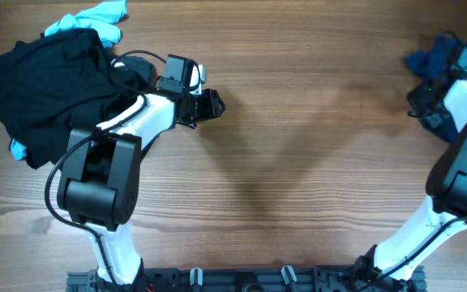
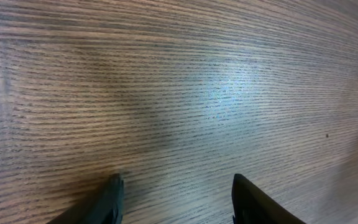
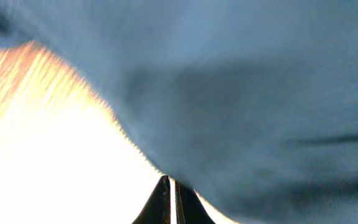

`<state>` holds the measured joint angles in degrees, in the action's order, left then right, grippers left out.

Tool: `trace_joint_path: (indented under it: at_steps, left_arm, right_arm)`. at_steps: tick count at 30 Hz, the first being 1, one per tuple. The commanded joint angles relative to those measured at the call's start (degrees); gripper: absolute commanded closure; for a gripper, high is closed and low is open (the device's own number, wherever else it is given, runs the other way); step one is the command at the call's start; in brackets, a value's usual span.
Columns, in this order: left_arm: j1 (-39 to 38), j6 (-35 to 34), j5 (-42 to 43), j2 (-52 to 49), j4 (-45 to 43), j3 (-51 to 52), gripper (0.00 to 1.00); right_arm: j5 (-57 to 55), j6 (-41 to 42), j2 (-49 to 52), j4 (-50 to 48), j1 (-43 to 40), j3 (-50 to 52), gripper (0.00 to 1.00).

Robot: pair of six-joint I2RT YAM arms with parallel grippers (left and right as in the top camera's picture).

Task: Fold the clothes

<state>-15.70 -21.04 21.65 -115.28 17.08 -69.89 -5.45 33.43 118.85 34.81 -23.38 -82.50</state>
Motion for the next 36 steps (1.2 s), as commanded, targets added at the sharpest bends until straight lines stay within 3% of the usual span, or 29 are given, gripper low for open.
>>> trace_joint_path:
  at_steps: [1, 5, 8, 12, 17, 24, 25, 29, 36]
  left_arm:
    - [-0.3, 0.7, -0.7, -0.7, 0.3, 0.5, 0.44]
    - [-0.3, 0.7, -0.7, -0.7, 0.3, 0.5, 0.42]
    - [-0.3, 0.7, -0.8, -0.7, 0.2, 0.5, 0.42]
    - [-0.3, 1.0, -0.8, -0.7, -0.2, 0.5, 0.42]
    - [-0.3, 1.2, -1.8, -0.7, -0.2, 0.5, 0.39]
    - [-0.3, 1.1, -1.8, -0.7, -0.1, 0.5, 0.36]
    - [-0.3, 1.1, -1.8, -0.7, 0.1, 0.5, 0.36]
    - [-0.3, 1.2, -1.8, -0.7, 1.2, 0.5, 0.36]
    - [-0.3, 1.2, -1.8, -0.7, 1.1, 0.5, 0.36]
  right_arm:
    - [2.4, 0.6, 1.2, 0.9, 0.1, -0.4, 0.96]
    - [10.9, -7.6, -2.3, 2.2, -1.4, -5.2, 0.96]
    - [24.7, -14.6, -8.3, 1.9, -2.8, -8.4, 0.95]
    - [33.2, -8.6, -11.9, -0.4, -8.0, -8.8, 0.9]
    - [44.3, -6.3, -7.6, -7.5, -14.1, -8.7, 0.81]
    - [40.1, -7.5, 3.1, -12.0, -14.2, -8.7, 0.71]
    - [37.6, -9.8, 5.1, -12.1, -14.2, -8.7, 0.63]
    - [30.7, -14.3, 11.1, -11.6, -14.3, -8.7, 0.57]
    - [33.4, -18.5, 16.4, -11.3, -14.3, -8.8, 0.5]
